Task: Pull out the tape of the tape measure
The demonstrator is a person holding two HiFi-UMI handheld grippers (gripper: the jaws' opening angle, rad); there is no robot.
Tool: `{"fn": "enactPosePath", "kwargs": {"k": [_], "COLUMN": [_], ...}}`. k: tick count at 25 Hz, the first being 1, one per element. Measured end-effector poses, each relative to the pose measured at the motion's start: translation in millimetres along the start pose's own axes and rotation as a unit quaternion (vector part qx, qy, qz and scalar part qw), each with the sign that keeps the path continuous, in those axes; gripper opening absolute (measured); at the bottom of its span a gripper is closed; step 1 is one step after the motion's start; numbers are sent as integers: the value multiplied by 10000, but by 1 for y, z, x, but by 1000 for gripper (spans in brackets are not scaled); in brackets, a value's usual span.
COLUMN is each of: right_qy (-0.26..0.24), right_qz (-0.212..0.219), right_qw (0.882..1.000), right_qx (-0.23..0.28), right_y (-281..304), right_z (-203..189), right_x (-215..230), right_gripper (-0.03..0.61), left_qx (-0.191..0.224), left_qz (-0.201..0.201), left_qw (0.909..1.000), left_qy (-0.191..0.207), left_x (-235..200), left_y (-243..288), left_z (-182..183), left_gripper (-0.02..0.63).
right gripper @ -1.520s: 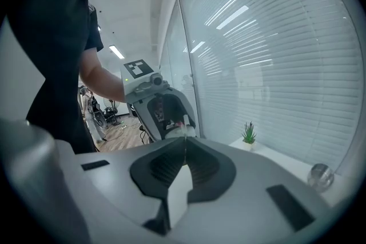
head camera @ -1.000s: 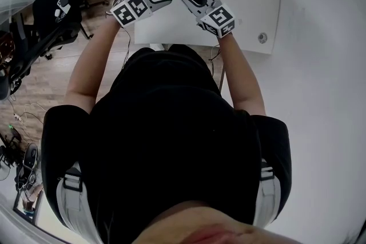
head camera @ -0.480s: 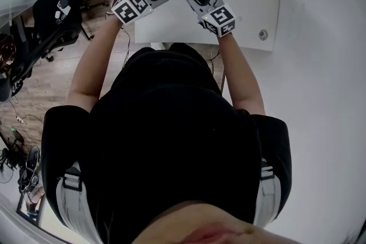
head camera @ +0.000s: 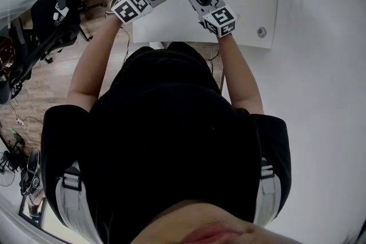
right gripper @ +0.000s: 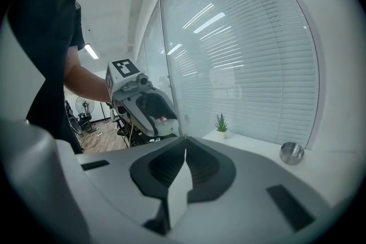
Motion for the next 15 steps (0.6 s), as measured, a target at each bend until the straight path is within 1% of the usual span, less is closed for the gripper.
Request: {"fn": "enactPosePath", "kwargs": {"k": [15], "right_qy": [134], "right_qz": [-325], "right_qw": [9994], "right_qx": [-12], "right_y": [-12], "right_z": [-4], "right_x": [32], "right_gripper": [9], "left_qx": [-46], "left_qz": [104], "left_qw": [9999], "left_qy": [-105], "left_x": [-10], "left_y": [-2], "left_z": [-6], "left_gripper": [227]}}
Point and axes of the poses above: the fingertips, and each gripper's own axes: y forward along the fingers, x to its right, z out of its top, the point moved 4 cm from there along -y, backward along the fingers, and after that the axes turned 12 degrees about -z, right-handed, at the moved point
